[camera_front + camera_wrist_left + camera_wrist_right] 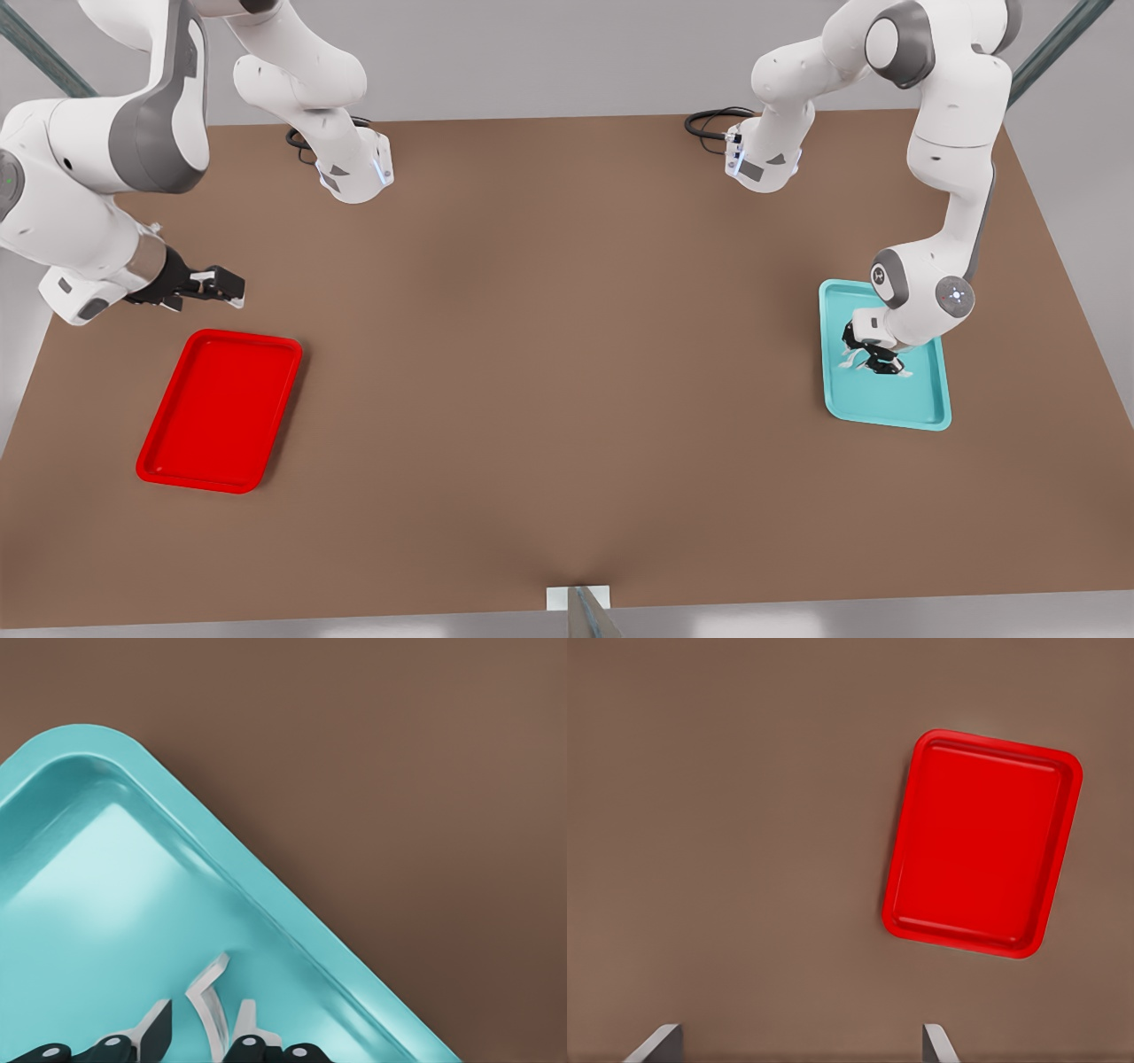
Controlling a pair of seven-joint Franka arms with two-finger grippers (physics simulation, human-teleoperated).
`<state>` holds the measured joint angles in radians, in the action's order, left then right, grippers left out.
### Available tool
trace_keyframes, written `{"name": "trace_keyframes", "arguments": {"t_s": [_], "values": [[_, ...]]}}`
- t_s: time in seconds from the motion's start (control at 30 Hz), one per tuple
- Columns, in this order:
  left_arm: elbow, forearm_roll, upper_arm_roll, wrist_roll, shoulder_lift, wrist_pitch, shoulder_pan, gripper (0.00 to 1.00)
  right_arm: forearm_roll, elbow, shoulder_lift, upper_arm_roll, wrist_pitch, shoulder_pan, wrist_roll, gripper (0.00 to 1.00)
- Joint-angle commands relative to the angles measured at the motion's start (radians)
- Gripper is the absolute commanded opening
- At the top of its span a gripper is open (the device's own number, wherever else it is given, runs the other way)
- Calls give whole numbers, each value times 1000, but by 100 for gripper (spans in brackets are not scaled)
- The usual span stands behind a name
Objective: Take the drainage pipe clamp from the left arm, pass it to the right arm, and place it in the plate on the right side
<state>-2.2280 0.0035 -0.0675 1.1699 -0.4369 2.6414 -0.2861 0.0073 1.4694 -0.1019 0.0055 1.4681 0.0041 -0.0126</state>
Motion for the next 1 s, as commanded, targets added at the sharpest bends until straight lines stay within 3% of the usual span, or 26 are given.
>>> {"name": "trace_keyframes", "arguments": {"t_s": [0.0,0.4,0.7,0.87,0.97], "values": [[1,0,0,31,0,2,-1,51,0,2,1,1,-2,-6,2,100],[7,0,0,28,-8,2,1,24,2,5,-2,1,-2,-13,-10,100],[38,1,-2,-85,26,-34,8,21,0,5,-4,1,-2,-13,-10,100],[103,1,-6,-547,105,-216,91,21,2,5,-4,1,-2,-13,-10,100],[159,0,-17,-1140,138,-331,257,21,2,5,-4,1,-2,-13,-10,100]]}}
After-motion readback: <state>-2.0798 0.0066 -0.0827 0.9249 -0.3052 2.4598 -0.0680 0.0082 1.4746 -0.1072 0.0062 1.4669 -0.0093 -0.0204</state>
